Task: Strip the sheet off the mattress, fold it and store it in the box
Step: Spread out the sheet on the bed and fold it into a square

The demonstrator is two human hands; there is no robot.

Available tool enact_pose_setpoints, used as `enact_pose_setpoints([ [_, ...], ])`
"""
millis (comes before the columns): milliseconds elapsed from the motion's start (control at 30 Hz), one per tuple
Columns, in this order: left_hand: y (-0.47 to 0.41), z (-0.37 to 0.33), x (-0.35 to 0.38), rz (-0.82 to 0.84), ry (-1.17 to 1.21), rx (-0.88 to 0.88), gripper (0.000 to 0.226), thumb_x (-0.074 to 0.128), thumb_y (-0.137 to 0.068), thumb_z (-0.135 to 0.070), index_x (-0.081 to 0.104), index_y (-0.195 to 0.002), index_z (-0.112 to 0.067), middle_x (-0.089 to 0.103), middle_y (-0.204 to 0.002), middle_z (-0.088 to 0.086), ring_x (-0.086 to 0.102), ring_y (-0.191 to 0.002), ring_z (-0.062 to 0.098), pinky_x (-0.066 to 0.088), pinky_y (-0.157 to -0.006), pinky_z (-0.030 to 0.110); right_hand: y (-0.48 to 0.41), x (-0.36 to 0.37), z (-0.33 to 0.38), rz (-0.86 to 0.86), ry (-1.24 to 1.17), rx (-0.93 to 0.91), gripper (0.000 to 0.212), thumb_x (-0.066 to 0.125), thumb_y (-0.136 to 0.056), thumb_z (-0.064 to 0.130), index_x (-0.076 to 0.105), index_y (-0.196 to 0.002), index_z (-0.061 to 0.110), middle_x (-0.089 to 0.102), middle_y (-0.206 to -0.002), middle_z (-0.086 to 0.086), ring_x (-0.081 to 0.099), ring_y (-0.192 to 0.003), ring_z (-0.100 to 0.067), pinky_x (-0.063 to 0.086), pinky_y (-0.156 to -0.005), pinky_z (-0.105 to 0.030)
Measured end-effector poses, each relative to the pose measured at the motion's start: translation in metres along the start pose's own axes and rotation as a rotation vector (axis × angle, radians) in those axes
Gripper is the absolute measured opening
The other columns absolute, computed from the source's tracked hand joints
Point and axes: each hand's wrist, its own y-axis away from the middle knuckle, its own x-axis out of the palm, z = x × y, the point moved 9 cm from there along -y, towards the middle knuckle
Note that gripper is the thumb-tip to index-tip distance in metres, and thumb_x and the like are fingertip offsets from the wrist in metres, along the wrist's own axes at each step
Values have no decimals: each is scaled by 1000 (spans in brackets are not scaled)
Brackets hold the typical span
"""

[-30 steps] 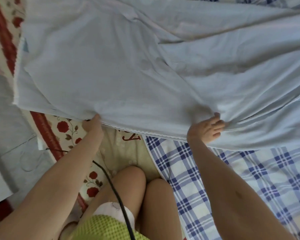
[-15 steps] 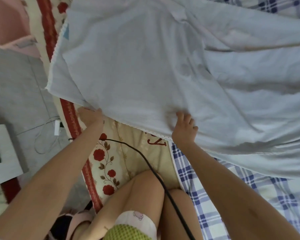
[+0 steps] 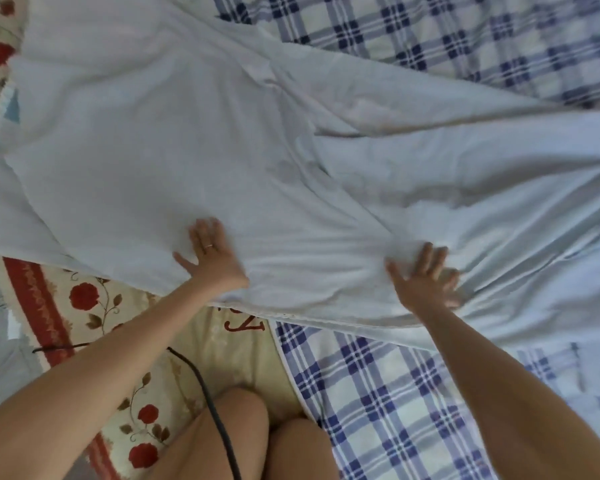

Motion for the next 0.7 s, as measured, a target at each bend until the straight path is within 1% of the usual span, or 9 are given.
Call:
enact_pose_setpoints([
  [33,-4,-18,-11,-33,34,14,131,74,-70,-38,-34,-141,-18,-40,-148,4,-32,-138,27,-5,-108,67,-4,-19,-5,-87,-26,35,93,21,-82,77,2,-152,19,2,-159,-16,13,-141,-43,20,-106,-68],
  [67,-7,-29,-21,-59,64,32,136,77,-66,-45,-32,-143,-19,-37,-150,3,-31,-139,25,-6,-108,67,-4,-39,4,-201,-2,-19,87,25,-88,70,20,-148,8,24,-150,-24,31,-133,-43,31,-102,-61],
  [100,-13,-46,-33,-73,104,57,142,80,-60,-52,-31,-143,-19,-36,-150,3,-30,-139,24,-7,-106,67,-9,-64,20,-329,33,-126,75,29,-93,62,37,-138,2,41,-137,-26,44,-120,-42,39,-95,-54],
  [167,-26,-64,-46,-60,171,21,155,82,-48,-63,-33,-142,-18,-37,-150,3,-30,-140,24,-4,-104,69,-19,-109,62,-538,40,-349,49,37,-96,42,54,-122,4,56,-118,-20,53,-106,-39,42,-85,-47],
  [267,-36,-70,-40,23,84,-90,169,81,-36,-70,-43,-134,-12,-46,-143,9,-37,-135,28,-1,-102,72,-47,-151,122,-553,-137,-508,35,46,-98,27,52,-126,8,54,-126,-12,47,-117,-33,37,-95,-42],
  [433,-54,-67,-30,82,38,-115,171,82,-35,-69,-52,-123,-11,-53,-136,13,-42,-131,33,-1,-102,74,-113,-183,213,-386,-311,-515,46,48,-98,26,37,-141,13,42,-141,-7,37,-130,-26,34,-104,-41],
  [500,-60,-67,-27,115,29,-135,172,83,-34,-68,-56,-117,-10,-56,-132,14,-44,-129,34,-3,-101,74,-135,-179,242,-326,-269,-501,50,50,-97,28,35,-142,13,39,-141,-8,39,-128,-26,37,-101,-42],
  [567,-60,-69,-28,124,18,-136,172,83,-34,-67,-58,-114,-9,-58,-129,14,-46,-127,34,-4,-99,75,-149,-175,256,-331,-219,-458,45,51,-95,28,41,-136,13,39,-137,-8,42,-123,-28,39,-93,-41],
  [700,-65,-68,-24,176,15,-174,174,84,-33,-66,-58,-116,-9,-62,-124,15,-48,-125,35,-5,-98,75,-173,-174,261,-324,-274,-358,19,50,-95,24,57,-107,11,54,-115,-9,54,-104,-30,40,-75,-36],
])
